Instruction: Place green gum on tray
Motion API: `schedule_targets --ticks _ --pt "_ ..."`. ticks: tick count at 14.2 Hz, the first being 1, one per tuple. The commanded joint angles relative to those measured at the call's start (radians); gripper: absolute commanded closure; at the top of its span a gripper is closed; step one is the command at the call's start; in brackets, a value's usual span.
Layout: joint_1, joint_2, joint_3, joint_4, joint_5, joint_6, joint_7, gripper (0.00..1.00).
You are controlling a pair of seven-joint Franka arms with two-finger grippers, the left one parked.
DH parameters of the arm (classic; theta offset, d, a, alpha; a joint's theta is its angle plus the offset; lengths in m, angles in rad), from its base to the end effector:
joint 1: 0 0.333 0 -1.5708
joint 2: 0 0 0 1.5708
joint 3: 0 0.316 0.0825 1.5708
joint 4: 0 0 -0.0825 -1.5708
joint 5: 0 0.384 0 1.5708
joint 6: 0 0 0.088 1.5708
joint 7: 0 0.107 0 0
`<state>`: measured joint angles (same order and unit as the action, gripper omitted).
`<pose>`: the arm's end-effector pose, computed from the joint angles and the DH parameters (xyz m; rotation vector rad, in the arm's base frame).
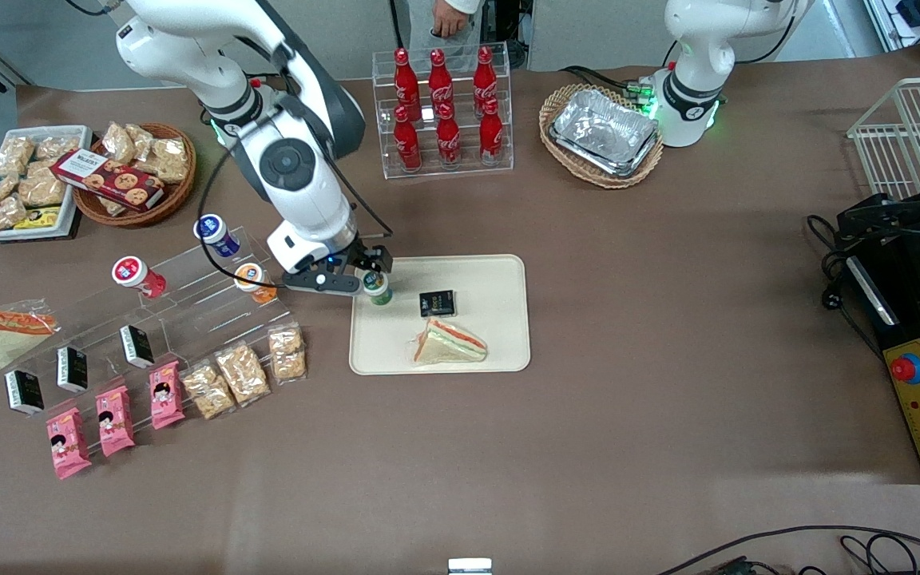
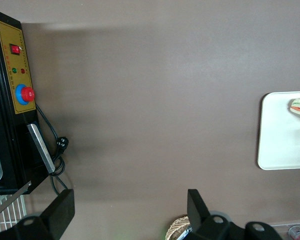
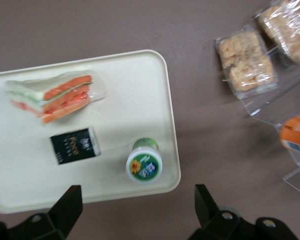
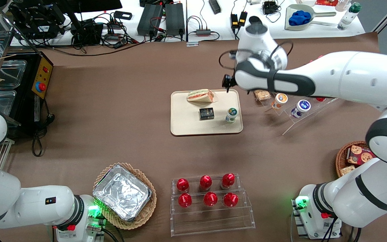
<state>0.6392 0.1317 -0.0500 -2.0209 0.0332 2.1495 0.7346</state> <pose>0.4787 0.3223 0.3862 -3.1161 0.2548 0.0239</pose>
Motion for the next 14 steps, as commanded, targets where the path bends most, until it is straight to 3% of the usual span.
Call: schedule_targets --ticks 1,4,6,9,14 --pt "-0.003 -0.014 0.004 0.215 0.002 -0.28 -0.015 0.0" --pt "-0.004 -0.04 0.004 0.385 0.002 -0.491 -0.029 0.0" --pt "-0.027 -0.078 -0.002 0.438 0.002 -0.584 -0.133 0.0" --pt "-0.186 -0.138 0.009 0.432 0.002 -0.596 -0.336 0.0" --pt "-0.481 -0.152 -0.004 0.432 0.002 -0.593 -0.864 0.0"
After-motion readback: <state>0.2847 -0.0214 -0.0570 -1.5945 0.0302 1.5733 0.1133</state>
